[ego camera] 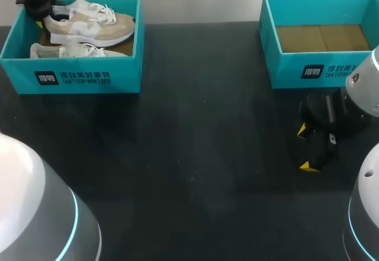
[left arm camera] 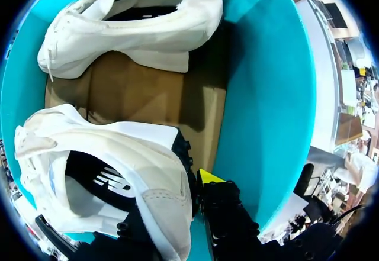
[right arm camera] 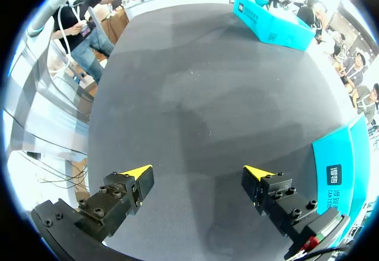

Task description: Take the shoe out of the shoebox, open the shoe tongue, remove and reinsert the insole, then place the shoe into the shoebox

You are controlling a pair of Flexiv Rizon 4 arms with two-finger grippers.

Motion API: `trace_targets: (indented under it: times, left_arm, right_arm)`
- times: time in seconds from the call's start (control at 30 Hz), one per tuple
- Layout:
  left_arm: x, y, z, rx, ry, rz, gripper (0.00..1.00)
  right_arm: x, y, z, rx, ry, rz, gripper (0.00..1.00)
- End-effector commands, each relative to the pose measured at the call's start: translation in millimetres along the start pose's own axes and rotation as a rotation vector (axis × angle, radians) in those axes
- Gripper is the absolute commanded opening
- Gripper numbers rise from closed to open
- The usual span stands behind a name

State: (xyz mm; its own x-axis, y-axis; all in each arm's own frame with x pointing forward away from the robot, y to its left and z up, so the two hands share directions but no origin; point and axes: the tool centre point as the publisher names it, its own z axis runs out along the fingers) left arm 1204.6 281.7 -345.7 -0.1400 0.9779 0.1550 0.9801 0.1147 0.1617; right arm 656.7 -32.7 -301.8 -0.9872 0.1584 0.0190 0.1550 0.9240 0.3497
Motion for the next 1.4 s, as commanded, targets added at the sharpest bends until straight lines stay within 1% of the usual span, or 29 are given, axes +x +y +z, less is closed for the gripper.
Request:
trace_targets:
  times: [0.03, 0.2, 0.33, 0.53, 0.7, 0.83, 0.97, 1.2, 1.4]
  left_arm:
    - [-3.8, 12, 6, 0.016, -0.006, 0.003, 0.00]
    - [-8.9, 14, 12, 0.027, -0.015, 0.018, 0.00]
    - [-12.3, 11, 16, 0.029, -0.021, 0.040, 0.00]
    - [-13.4, 11, 20, 0.028, -0.027, 0.066, 0.00]
    - [-6.9, 13, 18, 0.026, -0.028, 0.069, 0.00]
    - [1.4, 13, 12, 0.014, -0.043, 0.068, 0.00]
    - [4.3, 13, 9, 0.003, -0.044, 0.075, 0.00]
    - [-5.3, 12, 18, 0.012, -0.030, 0.092, 0.00]
    - [-6.1, 13, 23, 0.016, -0.027, 0.088, 0.00]
  right_arm:
    - [0.9, 0.2, 1, 0.002, -0.003, 0.001, 1.00]
    - [0.9, 0.2, 1, 0.002, -0.003, 0.001, 1.00]
    - [0.9, 0.2, 1, 0.002, -0.003, 0.001, 1.00]
    - [0.9, 0.2, 1, 0.002, -0.003, 0.001, 1.00]
    - [0.9, 0.2, 1, 0.002, -0.003, 0.001, 1.00]
    - [0.9, 0.2, 1, 0.002, -0.003, 0.001, 1.00]
    - [0.9, 0.2, 1, 0.002, -0.003, 0.001, 1.00]
    - [0.9, 0.2, 1, 0.002, -0.003, 0.001, 1.00]
    - [0.9, 0.2, 1, 0.002, -0.003, 0.001, 1.00]
